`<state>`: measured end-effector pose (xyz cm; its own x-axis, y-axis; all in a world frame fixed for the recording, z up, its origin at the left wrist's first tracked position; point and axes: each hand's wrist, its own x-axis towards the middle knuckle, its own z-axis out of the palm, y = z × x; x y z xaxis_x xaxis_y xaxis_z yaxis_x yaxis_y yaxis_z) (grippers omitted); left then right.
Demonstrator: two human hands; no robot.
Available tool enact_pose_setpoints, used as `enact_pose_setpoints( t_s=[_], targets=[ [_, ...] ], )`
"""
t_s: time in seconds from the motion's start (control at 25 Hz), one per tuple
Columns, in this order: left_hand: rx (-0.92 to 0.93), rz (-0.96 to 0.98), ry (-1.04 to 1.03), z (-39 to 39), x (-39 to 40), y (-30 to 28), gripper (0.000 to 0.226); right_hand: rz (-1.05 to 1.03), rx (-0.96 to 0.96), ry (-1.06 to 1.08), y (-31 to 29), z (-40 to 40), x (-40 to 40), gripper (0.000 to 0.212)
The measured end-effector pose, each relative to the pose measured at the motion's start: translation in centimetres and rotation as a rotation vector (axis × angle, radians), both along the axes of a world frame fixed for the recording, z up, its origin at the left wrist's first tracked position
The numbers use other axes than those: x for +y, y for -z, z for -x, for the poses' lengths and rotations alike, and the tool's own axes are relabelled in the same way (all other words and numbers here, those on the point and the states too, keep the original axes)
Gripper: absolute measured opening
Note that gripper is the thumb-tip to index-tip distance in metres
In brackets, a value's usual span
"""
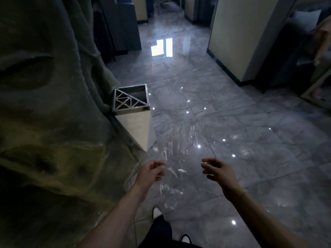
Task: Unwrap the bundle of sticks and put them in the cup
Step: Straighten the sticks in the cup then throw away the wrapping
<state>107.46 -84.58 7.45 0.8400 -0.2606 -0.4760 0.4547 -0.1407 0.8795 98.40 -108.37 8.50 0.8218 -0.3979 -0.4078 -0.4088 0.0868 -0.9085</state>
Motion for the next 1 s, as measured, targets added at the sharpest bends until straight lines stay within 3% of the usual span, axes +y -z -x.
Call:
enact_pose_setpoints(
  t_s=[0.36,1.0],
  targets=[
    [0.028,0.044,0.011,-14.9,-4.2,2.2,0.008,0.037,0.073,0.04,1.7,-14.7,-4.0,0.012],
    [-0.017,-0.111,0.124,-37.7,-9.0,3.9,0.015,0.036,0.097,0.085,2.3,-36.6,-8.7,0.011]
  ],
)
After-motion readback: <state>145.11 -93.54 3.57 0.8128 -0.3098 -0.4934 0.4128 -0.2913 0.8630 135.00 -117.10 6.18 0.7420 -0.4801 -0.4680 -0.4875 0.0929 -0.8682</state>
